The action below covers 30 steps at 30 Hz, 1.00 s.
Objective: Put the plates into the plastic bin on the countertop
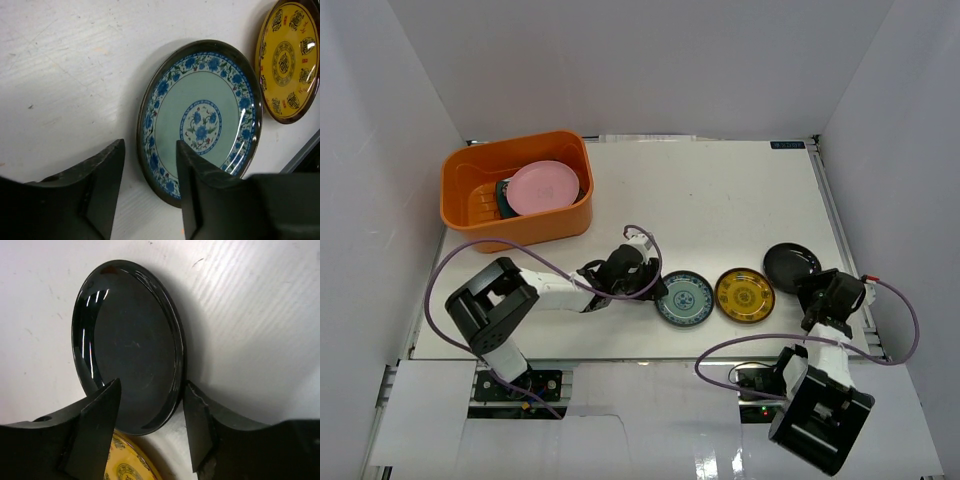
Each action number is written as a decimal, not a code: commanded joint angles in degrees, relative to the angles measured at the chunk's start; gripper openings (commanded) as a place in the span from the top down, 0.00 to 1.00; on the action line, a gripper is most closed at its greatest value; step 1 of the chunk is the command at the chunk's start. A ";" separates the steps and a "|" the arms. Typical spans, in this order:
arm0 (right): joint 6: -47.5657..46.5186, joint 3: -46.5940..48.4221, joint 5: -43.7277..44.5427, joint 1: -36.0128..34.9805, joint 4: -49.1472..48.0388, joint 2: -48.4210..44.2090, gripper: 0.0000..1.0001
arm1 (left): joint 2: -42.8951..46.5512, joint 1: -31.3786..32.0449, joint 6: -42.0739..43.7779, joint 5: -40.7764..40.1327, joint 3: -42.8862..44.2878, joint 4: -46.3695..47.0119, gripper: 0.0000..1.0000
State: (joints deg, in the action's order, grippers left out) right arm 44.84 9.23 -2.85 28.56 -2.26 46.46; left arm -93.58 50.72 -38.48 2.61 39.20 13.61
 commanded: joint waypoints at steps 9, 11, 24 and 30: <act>7.45 -5.46 -9.71 1.59 -19.44 12.43 0.92 | -7.14 -0.09 -0.37 -4.72 2.19 -1.20 1.00; 7.54 -4.58 -10.68 1.59 -19.80 10.42 0.92 | -5.22 -0.36 -0.02 -5.42 2.81 -2.09 1.00; 11.93 8.25 -22.01 0.98 -20.23 -2.34 0.92 | 21.58 -14.66 5.08 -2.71 16.15 -20.26 1.00; 9.23 16.60 -24.58 -12.42 -19.01 -0.49 0.92 | 20.82 -35.83 6.93 5.28 34.23 -30.28 1.00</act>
State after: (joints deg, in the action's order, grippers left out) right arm 55.00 21.08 -23.38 23.57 -18.44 45.82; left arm -73.65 22.00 -33.12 3.51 66.41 -9.19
